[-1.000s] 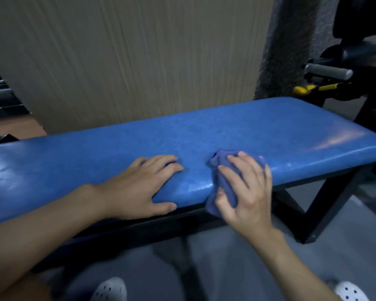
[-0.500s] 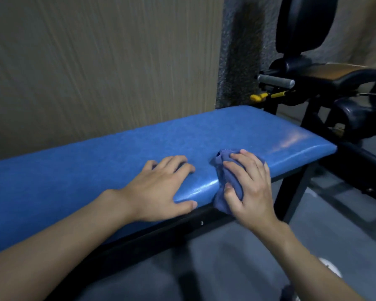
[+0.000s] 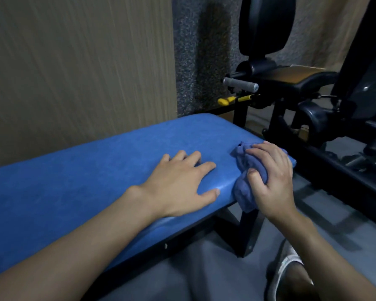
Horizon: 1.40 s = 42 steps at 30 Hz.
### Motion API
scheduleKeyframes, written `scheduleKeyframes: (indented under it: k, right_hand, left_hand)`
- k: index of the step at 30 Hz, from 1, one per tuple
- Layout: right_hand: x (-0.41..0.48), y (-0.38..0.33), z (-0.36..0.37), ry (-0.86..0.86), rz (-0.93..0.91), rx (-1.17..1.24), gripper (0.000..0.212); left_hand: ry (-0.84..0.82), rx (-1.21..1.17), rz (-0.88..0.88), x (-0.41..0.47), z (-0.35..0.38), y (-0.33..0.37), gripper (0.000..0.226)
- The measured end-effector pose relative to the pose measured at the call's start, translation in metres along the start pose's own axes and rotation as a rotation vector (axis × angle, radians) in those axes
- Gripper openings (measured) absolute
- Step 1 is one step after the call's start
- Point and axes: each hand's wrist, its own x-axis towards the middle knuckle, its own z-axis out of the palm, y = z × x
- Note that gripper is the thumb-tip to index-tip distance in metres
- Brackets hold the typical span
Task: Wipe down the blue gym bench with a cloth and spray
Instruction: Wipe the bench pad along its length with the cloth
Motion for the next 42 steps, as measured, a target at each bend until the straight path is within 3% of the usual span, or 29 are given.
scheduleKeyframes:
  k: [4,7,9,14,22,28,35,42]
  right_hand:
    - [0.024,0.027,-0.017,-0.049,0.158,-0.176,0.042]
    - [0.048,0.041,-0.028,-0.217,0.388,-0.318,0.042]
    - [0.054,0.044,-0.033,-0.303,0.433,-0.262,0.048]
    - [0.046,0.038,-0.035,-0.426,0.426,-0.166,0.077]
    - [0.129,0.067,-0.001,-0.813,0.374,-0.038,0.061]
    - [0.115,0.082,-0.011,-0.863,0.246,-0.01,0.081]
    - [0.171,0.084,0.059,-0.905,0.215,-0.044,0.061]
    - [0.156,0.102,0.037,-0.948,0.121,0.05,0.061]
  left_hand:
    - [-0.024,0.012,-0.05,-0.001,-0.002,0.002,0.07]
    - [-0.025,0.016,-0.098,-0.003,-0.001,0.009,0.067]
    - [-0.023,0.016,-0.133,-0.002,-0.002,0.014,0.062]
    - [-0.013,0.01,-0.186,0.018,-0.007,0.023,0.057]
    - [-0.123,-0.105,-0.224,0.115,0.004,-0.007,0.055]
    - [-0.125,-0.101,-0.275,0.157,0.018,-0.039,0.054]
    - [-0.081,-0.125,-0.293,0.146,0.023,-0.039,0.057]
    - [-0.095,-0.202,-0.336,0.159,0.019,-0.065,0.053]
